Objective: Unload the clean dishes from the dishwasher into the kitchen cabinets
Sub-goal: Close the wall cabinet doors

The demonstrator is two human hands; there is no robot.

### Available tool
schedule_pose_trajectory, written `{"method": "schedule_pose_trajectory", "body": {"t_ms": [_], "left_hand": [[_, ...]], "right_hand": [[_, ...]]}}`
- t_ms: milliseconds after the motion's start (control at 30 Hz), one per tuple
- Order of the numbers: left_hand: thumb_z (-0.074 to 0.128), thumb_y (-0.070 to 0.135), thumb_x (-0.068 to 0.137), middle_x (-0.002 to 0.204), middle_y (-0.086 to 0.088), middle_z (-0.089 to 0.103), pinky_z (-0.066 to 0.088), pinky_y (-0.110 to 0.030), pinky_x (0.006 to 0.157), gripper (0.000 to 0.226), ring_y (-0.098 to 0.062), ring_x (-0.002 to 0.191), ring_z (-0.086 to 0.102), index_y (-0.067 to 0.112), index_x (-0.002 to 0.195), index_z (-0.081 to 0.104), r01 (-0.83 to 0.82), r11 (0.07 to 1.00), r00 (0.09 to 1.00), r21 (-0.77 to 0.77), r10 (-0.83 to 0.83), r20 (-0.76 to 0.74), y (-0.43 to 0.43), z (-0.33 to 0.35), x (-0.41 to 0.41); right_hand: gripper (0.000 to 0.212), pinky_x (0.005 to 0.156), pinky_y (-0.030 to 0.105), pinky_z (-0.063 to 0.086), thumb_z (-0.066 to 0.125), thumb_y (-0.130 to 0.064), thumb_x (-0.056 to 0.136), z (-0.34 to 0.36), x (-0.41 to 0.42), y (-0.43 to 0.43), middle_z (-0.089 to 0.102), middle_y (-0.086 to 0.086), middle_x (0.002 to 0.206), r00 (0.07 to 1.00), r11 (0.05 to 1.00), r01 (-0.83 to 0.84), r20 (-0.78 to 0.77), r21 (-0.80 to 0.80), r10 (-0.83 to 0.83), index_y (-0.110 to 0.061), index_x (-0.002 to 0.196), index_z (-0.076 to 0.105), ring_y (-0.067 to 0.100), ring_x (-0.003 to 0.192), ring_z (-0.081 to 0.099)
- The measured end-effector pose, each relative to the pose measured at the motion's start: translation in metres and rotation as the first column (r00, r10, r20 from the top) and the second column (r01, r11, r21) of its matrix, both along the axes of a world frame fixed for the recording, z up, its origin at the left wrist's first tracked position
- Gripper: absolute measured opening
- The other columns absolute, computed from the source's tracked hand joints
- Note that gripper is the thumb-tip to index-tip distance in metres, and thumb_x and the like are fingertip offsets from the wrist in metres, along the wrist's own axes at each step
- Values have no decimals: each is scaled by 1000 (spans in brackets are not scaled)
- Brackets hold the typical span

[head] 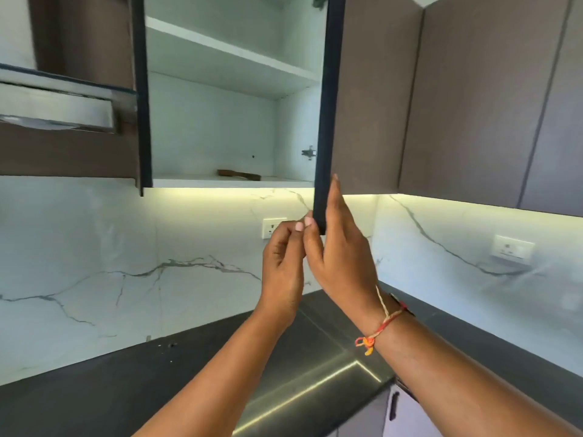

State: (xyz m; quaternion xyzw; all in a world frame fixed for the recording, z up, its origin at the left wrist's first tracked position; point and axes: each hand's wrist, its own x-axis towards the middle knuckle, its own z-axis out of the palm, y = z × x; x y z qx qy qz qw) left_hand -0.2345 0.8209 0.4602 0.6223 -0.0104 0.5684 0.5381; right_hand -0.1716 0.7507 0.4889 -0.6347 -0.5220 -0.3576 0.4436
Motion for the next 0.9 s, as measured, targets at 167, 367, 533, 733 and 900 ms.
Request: {"method": "schedule_pose_trajectory", "body": {"t_ms": [167,367,533,733,900], "left_hand": [[50,26,102,128,17,63,50,-30,98,26,1,120,56,25,126,62,-22,927,970,374,110,-215,-13,12,34],[49,46,99,156,18,32,35,-29,114,57,1,141,31,30,151,32,-49,762,913,645,296,-280,-19,18,102],[44,47,100,164,9,11,17,-19,116,66,-5,149,11,25,156,16,-88,603,890,793,404,-209,-20,17,150],[28,47,102,165,1,1,19,-43,121,66,-18,152,0,19,158,7,-138,394,847,909,523,-98,-15,17,200],[19,50,102,165,0,1,22,-46,120,64,-20,152,1,21,157,5,-112,355,831,928,545,-108,-11,8,236]], "right_hand": [[68,70,21,39,44,-30,103,4,35,-52,37,12,156,972,973,230,-54,-7,-230,-9,158,9,33,115,62],[70,84,32,56,57,-12,98,4,85,-89,26,21,157,839,840,542,83,-31,-538,-3,155,16,36,125,55],[70,119,46,28,55,-35,96,10,115,-111,5,23,163,616,621,776,342,-110,-710,-7,153,28,37,152,10],[74,121,53,10,26,-58,100,12,152,-124,11,15,165,426,379,904,483,-196,-765,-6,153,30,29,153,6],[81,121,53,14,18,-65,97,1,185,-132,23,16,162,379,272,919,446,-286,-811,-7,151,37,30,152,15]]}}
